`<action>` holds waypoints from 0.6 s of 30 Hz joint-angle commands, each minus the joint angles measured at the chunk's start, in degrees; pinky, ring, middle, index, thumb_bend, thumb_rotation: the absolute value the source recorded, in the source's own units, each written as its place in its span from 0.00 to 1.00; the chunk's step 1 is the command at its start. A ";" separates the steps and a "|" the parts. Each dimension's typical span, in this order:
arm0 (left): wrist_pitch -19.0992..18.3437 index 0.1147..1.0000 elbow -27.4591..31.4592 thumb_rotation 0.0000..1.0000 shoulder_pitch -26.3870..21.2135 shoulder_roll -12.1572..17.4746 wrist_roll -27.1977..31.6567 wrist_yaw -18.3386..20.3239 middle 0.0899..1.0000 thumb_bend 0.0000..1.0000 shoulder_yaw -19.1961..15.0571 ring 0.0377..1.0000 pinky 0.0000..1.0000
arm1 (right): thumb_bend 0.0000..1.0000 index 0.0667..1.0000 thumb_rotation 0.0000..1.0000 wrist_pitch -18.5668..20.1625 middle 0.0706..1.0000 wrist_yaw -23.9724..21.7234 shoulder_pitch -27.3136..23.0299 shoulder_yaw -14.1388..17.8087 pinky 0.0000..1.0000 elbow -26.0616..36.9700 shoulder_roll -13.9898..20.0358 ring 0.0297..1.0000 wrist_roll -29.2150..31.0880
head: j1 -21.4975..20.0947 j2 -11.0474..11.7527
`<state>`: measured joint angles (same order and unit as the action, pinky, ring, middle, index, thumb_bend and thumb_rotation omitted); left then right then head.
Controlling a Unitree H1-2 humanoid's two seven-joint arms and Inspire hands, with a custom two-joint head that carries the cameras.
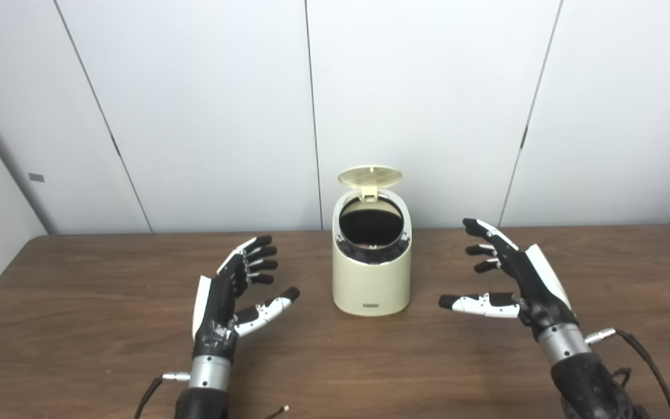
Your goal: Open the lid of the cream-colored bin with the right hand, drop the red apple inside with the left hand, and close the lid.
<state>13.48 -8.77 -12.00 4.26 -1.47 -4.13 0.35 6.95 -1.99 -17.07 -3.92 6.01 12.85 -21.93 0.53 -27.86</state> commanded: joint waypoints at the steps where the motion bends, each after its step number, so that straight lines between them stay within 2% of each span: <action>1: 2.90 0.78 -0.64 0.00 -0.95 1.21 2.55 2.46 0.74 0.66 -0.43 0.69 0.61 | 0.78 0.84 0.24 -1.05 0.85 -0.22 -2.56 0.13 0.60 2.06 1.15 0.77 -0.35 | 0.00 0.04; 5: 4.38 0.74 -3.18 0.00 -0.17 1.98 3.79 4.97 0.72 0.66 -0.69 0.67 0.59 | 0.79 0.85 0.28 -0.27 0.87 -1.37 -3.92 0.23 0.63 1.97 1.51 0.79 -0.01 | -0.10 0.43; 8: 5.39 0.72 -5.45 0.00 0.34 2.30 3.83 5.91 0.70 0.65 -0.85 0.67 0.60 | 0.75 0.86 0.32 -1.25 0.89 -2.48 -5.69 0.10 0.67 1.61 2.13 0.80 0.60 | -0.34 0.81; 12: 6.65 0.71 -7.89 0.00 0.87 1.95 3.19 5.64 0.68 0.66 -0.96 0.66 0.59 | 0.72 0.84 0.46 -1.78 0.86 -4.33 -9.86 -0.78 0.66 1.25 3.13 0.80 0.70 | -0.36 1.16; 16: 6.74 0.72 -8.93 0.00 1.32 1.79 2.20 5.50 0.69 0.66 -0.65 0.66 0.58 | 0.71 0.84 0.49 -1.14 0.87 -6.69 -14.01 -1.88 0.70 0.78 4.07 0.83 0.93 | -0.47 1.45; 18: 7.07 0.72 -9.47 0.00 1.50 1.78 1.62 5.50 0.69 0.66 -0.46 0.66 0.58 | 0.70 0.84 0.54 0.44 0.87 -8.19 -16.70 -3.53 0.72 0.90 5.21 0.84 -1.73 | -0.62 1.60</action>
<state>19.00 -14.23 -12.69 5.78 0.90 1.18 -0.22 7.40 -9.39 -30.19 -7.05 5.71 16.77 -22.21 -0.09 -26.19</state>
